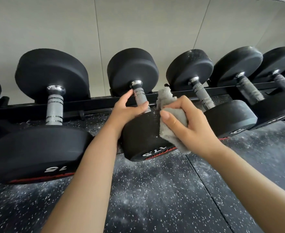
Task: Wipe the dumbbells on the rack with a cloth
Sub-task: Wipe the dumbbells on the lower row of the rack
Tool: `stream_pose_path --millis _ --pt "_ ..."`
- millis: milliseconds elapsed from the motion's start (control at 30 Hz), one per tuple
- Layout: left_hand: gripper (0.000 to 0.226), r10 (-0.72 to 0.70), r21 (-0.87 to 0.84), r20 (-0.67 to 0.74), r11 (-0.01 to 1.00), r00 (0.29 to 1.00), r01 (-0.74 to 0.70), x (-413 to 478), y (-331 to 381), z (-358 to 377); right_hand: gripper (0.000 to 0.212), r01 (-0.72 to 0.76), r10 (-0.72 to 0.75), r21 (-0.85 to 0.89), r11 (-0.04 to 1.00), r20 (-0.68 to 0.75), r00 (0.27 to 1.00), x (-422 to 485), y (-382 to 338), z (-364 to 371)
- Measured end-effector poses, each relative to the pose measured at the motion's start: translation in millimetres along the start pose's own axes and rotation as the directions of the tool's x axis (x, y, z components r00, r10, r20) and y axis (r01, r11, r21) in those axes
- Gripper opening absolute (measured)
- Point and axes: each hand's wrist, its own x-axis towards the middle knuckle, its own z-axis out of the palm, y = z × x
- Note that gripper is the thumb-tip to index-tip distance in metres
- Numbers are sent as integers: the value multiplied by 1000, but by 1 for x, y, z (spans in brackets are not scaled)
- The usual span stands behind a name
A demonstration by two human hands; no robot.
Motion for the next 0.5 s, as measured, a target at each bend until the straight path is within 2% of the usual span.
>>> stream_pose_path --millis 100,133,200,333,433,500 --pt "84 -36 -48 28 998 999 38 2 -3 -1 13 33 -37 134 990 27 999 -3 12 -1" --pt "83 -42 -51 33 998 999 43 1 -2 -1 12 40 -47 169 985 36 998 0 15 -2" --pt "82 -33 -40 38 999 999 34 3 -3 -1 26 29 -42 254 967 48 998 4 24 -5" --pt "80 -8 -10 25 1000 1000 8 3 -3 -1 57 -137 97 371 919 125 987 4 34 -8" --pt "82 -22 -30 33 999 999 23 3 -5 -2 57 -153 125 271 950 120 985 4 21 -7" --pt "87 -34 -46 37 998 999 36 1 -4 -2 54 -58 57 16 998 83 995 7 4 -1"
